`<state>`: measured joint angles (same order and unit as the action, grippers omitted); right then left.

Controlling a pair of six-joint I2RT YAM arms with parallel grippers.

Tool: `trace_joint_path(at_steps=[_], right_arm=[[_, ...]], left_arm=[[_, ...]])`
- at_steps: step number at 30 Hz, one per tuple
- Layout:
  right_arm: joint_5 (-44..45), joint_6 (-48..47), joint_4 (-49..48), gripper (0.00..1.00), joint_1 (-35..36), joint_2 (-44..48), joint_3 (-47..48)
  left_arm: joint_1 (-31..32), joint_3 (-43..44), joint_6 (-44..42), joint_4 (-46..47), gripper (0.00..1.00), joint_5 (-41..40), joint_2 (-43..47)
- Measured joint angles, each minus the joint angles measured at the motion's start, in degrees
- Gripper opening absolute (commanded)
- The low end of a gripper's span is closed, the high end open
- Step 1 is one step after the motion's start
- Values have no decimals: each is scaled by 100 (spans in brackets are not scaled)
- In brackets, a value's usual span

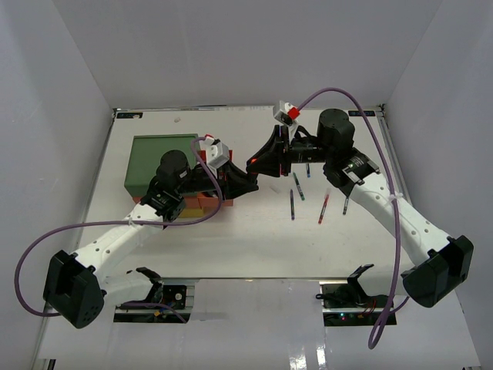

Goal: Sort the stationery into containers
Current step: Close the pen cap on the pen.

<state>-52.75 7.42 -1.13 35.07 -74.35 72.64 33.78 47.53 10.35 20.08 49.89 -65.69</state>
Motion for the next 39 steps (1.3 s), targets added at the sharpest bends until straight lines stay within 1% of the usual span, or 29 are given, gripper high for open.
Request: trace_joint_path(at_steps=[6, 16, 25, 35, 39], right_arm=[[251, -144, 435, 8, 33, -26, 195], [271, -188, 474, 8, 37, -94, 192], [291, -214, 433, 8, 35, -127, 192], [566, -422, 667, 8, 37, -81, 195], [699, -494, 835, 8, 66, -66, 201]], left_arm=[[-2, 168, -175, -341, 0, -46, -44], [-31, 229, -190, -509, 0, -2, -111], [-31, 463, -153, -667, 0, 175, -317], [-26, 863, -658, -1600, 0, -17, -356], [-7, 879, -817, -1764, 0, -120, -356]])
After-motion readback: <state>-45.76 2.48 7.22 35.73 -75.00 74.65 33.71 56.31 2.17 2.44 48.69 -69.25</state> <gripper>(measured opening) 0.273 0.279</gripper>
